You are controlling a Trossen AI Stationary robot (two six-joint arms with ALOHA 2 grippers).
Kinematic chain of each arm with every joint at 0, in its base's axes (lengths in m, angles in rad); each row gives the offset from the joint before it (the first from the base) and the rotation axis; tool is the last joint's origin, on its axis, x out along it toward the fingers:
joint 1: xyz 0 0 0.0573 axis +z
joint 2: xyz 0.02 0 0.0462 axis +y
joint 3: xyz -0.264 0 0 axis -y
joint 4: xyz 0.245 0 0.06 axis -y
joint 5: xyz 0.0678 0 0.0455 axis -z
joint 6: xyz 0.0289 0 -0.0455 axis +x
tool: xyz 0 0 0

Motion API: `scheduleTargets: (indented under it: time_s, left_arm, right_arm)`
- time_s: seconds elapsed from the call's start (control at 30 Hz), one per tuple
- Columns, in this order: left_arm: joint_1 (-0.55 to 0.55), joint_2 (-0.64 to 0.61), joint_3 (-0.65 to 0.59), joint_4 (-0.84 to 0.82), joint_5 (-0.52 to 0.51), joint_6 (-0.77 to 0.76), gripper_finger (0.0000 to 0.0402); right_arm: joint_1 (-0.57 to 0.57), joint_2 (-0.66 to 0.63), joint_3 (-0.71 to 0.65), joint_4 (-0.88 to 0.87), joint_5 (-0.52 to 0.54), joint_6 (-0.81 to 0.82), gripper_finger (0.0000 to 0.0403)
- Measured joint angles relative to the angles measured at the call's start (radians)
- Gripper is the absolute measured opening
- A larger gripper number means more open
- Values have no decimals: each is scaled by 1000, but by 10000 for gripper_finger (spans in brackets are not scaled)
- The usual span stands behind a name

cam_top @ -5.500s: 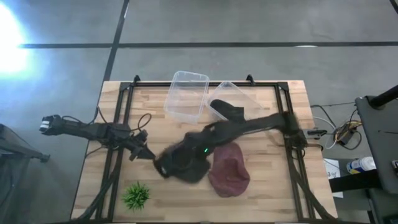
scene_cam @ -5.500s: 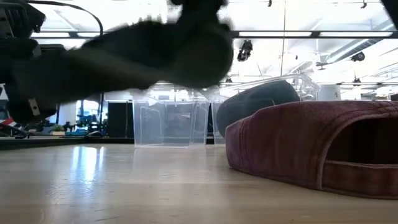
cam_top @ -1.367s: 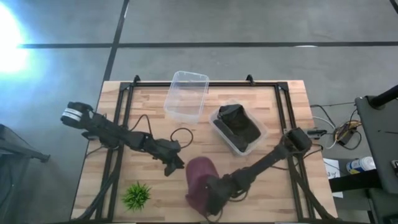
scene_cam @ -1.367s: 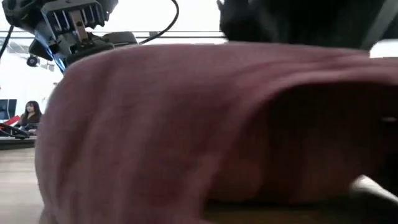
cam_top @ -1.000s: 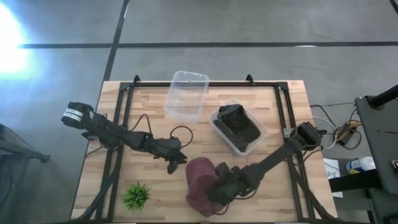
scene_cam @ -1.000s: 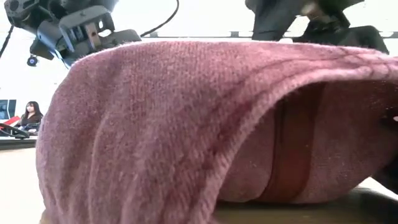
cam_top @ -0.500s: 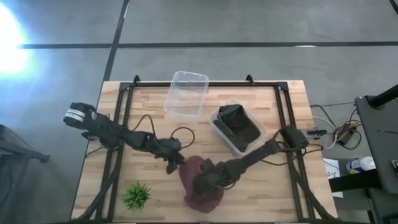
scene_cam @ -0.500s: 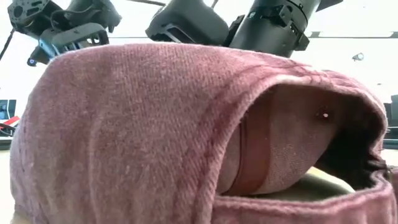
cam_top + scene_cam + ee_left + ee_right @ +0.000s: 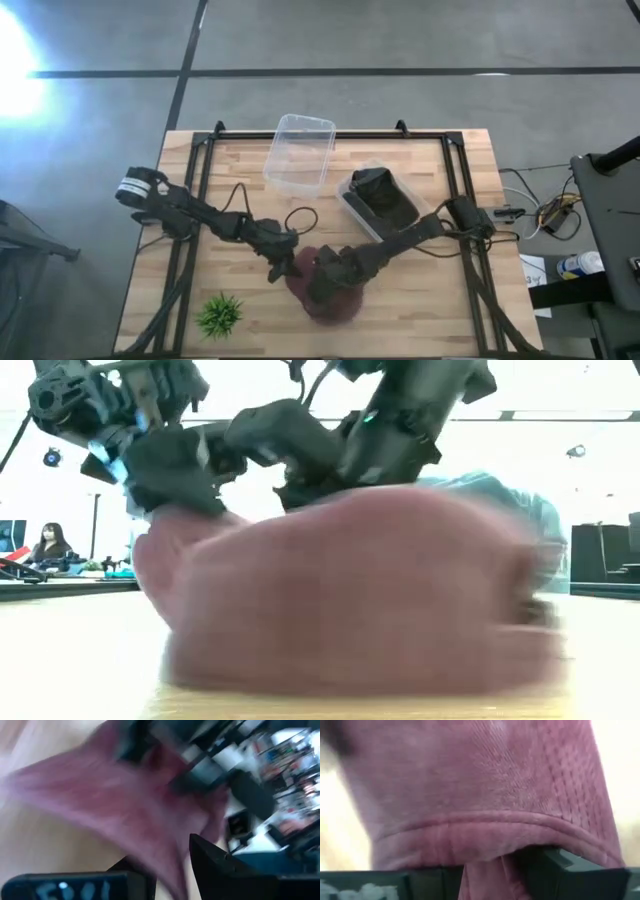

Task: Pick & Place hat
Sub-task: Put the red cap into the left transparent bin

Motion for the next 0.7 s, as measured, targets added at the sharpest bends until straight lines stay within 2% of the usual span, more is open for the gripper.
scheduleTargets:
  time_s: [0.17,0.3,0.37,0.47,0.57,0.63,0.7]
  left_arm:
    - [-1,-53,-2,28,-18,-57,92]
    - [0,-154,-2,-48,-76,-62,40]
    - [-1,-220,-1,-133,-115,-51,14]
    - [-1,-339,12,-249,-169,-36,11]
    - [-1,-476,49,-331,-180,-8,8]
    - [-2,-566,74,-351,-190,27,8]
    - [-3,-645,96,-362,-250,59,7]
  right_arm:
    - [-16,-2,30,-16,2,-70,171]
    - [-14,-59,46,-80,0,-127,171]
    - [-7,-112,46,-123,3,-166,171]
    - [0,-207,46,-184,26,-238,171]
    - [0,-335,46,-227,52,-275,171]
    - [6,-427,48,-241,100,-290,171]
    - [23,-512,48,-262,196,-305,171]
